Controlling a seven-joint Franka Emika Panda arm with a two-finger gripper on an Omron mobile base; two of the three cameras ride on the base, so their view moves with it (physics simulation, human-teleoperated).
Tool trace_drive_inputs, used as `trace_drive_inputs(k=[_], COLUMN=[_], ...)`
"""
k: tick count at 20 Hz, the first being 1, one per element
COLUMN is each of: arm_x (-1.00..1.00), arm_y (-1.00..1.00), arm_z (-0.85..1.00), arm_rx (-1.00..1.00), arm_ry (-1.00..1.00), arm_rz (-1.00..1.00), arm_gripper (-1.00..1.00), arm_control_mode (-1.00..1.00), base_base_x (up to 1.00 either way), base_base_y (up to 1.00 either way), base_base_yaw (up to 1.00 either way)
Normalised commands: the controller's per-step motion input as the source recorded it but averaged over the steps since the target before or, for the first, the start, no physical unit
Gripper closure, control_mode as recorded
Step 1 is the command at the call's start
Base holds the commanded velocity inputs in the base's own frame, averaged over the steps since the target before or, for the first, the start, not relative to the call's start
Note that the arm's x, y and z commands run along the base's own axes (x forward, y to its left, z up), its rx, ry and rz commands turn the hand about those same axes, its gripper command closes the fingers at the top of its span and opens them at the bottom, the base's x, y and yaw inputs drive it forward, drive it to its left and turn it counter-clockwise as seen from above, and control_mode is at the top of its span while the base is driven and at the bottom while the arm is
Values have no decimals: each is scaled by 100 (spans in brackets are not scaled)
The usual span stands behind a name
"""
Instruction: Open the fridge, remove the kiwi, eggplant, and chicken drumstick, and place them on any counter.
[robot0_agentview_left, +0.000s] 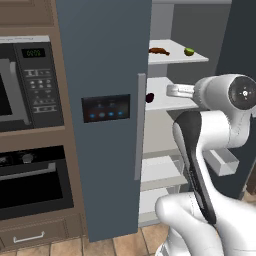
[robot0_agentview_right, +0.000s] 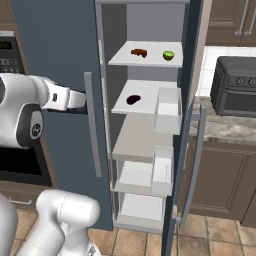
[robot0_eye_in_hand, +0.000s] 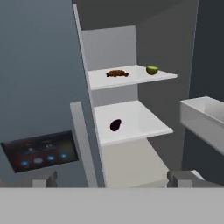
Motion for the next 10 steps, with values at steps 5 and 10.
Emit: trace_drive_inputs(k=[5, 10], arm_x=[-4, 0], arm_y=[-13, -4], arm_z=[13, 0], arm_rx=[0, 0], arm_ry=[6, 6], arm_rz=[1, 1], arm_gripper=[-100, -100], arm_control_mode=[-100, -100], base_base_x=[0, 0], base_base_y=[0, 0], base_base_yaw=[0, 0])
